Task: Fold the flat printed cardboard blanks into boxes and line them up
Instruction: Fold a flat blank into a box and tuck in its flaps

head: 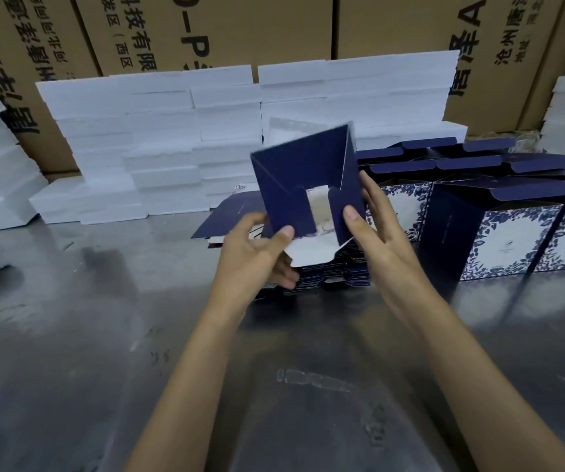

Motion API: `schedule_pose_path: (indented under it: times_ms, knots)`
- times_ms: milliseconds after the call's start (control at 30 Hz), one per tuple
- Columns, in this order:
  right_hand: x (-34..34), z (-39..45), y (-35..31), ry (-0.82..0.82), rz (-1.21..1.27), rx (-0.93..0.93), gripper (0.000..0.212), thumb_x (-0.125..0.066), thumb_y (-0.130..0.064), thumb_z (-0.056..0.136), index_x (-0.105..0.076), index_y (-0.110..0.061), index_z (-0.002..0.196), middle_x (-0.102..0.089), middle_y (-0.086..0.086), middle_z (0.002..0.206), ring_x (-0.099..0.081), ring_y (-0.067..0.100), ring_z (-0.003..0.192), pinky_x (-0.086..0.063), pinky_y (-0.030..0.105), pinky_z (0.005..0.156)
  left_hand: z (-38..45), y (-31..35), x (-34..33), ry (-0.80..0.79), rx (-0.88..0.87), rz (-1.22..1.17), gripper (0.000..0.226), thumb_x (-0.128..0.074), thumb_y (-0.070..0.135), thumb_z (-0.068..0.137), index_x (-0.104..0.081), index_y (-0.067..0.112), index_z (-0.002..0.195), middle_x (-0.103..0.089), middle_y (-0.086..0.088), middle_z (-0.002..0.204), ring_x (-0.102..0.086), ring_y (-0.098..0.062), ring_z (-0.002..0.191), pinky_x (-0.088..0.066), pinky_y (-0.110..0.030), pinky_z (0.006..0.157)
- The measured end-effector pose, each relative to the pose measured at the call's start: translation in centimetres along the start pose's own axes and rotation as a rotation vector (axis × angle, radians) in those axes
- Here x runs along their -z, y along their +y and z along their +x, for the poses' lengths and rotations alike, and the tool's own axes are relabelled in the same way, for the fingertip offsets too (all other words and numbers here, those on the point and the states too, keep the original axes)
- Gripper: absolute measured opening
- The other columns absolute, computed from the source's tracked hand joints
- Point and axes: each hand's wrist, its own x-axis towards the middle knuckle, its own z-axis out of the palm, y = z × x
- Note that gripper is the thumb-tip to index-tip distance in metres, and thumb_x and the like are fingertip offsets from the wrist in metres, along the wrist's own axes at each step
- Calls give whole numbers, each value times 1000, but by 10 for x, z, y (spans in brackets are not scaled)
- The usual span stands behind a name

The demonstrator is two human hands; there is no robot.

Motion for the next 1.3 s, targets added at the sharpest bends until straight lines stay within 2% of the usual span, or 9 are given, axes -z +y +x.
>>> schedule_pose_path:
  times_ms: [267, 333, 400, 500, 633, 800, 967, 1167, 1300]
  knots:
    - [10, 2, -4, 106, -176, 87, 56, -72, -18, 94, -52, -30, 144, -55, -19, 144, -52, -4, 131, -46, 27, 110, -6, 7, 0, -217, 146, 510, 32, -67, 46, 91, -74, 16, 81, -61, -1, 47, -50, -16, 37, -33, -19, 35]
    - [9, 1, -5, 112, -195, 96, 54, -73, -16, 94, -53, -30, 142, -57, -24, 138, -60, -13, 107, -48, 13, 93, -7, 17, 11, -105, 89, 538, 38, -71, 46, 87, -72, 13, 67, -54, 5, 43, -44, -10, 36, -33, -16, 37]
    - [7, 1, -6, 120, -226, 91, 55, -73, -18, 94, -53, -33, 142, -57, -21, 140, -59, -15, 81, -47, 10, 82, -7, 28, 21, 197, -196, 409, 31, -75, 38, 85, -66, 15, 67, -51, 9, 51, -44, -4, 46, -36, -11, 47]
    - [5, 1, -8, 112, -260, 78, 58, -74, -18, 93, -52, -31, 145, -50, -8, 151, -57, -2, 120, -47, 27, 106, -15, 41, 18, 387, -593, 332, 15, -72, 30, 87, -61, 29, 97, -62, 16, 98, -59, -1, 93, -46, -15, 77]
    - [0, 0, -17, 90, -275, 108, 59, -75, -13, 91, -54, -32, 143, -37, -7, 160, -34, 3, 147, -38, 32, 117, -15, 31, -1, 157, -672, 419, 62, -66, 32, 97, -36, 36, 151, -28, 13, 158, -32, -4, 145, -44, -20, 105]
    - [5, -4, -27, 31, -232, 159, 50, -75, -4, 89, -64, -31, 130, -34, -11, 160, -39, -11, 137, -51, 18, 97, -13, 19, -8, 93, -604, 466, 48, -55, 45, 101, -37, 56, 143, -16, 17, 160, -36, 4, 137, -49, -13, 96]
    - [-6, -8, -29, -10, -251, 139, 34, -75, -8, 89, -71, -30, 115, -33, -9, 161, -33, 0, 147, -41, 39, 116, -13, 15, -12, 72, -543, 429, 27, -66, 35, 96, -66, 45, 121, -27, 13, 161, -27, 4, 144, -26, -6, 111]
    - [-12, -7, -25, 83, -198, 134, 27, -75, -5, 88, -73, -30, 99, -42, -6, 155, -38, -1, 143, -34, 39, 121, -14, 17, -18, 60, -454, 224, 26, -75, 21, 89, -73, 43, 102, -43, 11, 154, -41, 1, 139, -39, -16, 108]
    - [-13, -7, -20, 115, -190, 152, 30, -76, -1, 86, -73, -29, 95, -49, -2, 146, -47, 5, 137, -38, 45, 117, -15, 12, -21, 86, -451, 159, 22, -76, 17, 87, -76, 34, 102, -50, 10, 148, -45, 8, 132, -39, -5, 97]
